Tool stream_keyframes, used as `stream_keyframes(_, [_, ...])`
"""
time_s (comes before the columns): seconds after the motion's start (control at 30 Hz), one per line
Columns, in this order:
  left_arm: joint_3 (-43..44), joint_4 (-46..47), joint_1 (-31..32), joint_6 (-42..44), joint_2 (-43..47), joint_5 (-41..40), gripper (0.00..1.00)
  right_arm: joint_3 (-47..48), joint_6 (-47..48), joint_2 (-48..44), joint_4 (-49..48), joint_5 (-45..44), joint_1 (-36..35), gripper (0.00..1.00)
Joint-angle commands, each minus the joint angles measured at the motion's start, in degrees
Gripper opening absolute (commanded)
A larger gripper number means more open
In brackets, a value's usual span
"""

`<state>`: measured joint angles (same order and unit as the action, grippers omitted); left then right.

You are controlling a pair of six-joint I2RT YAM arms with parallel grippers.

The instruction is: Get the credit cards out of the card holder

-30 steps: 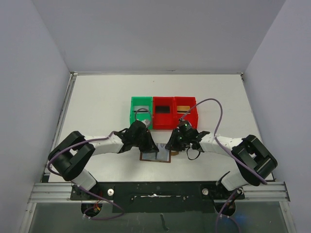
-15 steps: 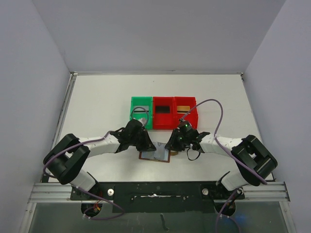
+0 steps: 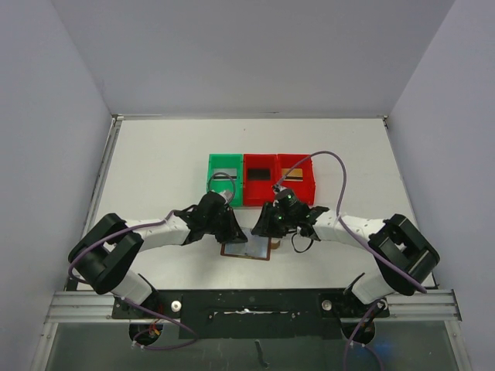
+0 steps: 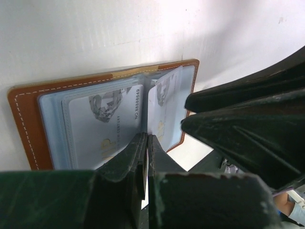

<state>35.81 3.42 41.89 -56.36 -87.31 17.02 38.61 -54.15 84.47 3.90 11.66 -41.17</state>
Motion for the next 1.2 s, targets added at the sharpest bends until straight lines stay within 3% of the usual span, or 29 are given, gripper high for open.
stream_keyframes(0.0, [-0.1, 3.4, -0.2, 0.2, 1.4, 1.2, 0.00, 2.9, 0.1, 3.3, -2.0, 0.6, -1.9, 0.31])
stream_keyframes(0.2, [-0.7, 2.2, -0.3, 0.2, 3.2, -0.1, 0.00, 1.9, -1.4, 3.9, 2.4, -4.1, -1.8, 0.30])
stream_keyframes(0.63, [-0.2, -1.7, -1.1, 1.8, 4.9, -1.4, 0.00, 0.5, -1.4, 5.4, 1.5, -3.3, -1.3, 0.29])
stream_keyframes(0.97, [-2.2, 1.2, -3.0, 1.5, 5.4, 1.2, 0.00, 0.8, -0.7, 5.3, 0.5, -2.1, -1.0, 0.29])
stream_keyframes(1.17, [-4.2, 10.0, -2.9, -2.1, 3.4, 5.7, 0.15, 0.7, -0.9, 5.9, 0.1, -1.9, -1.0, 0.29])
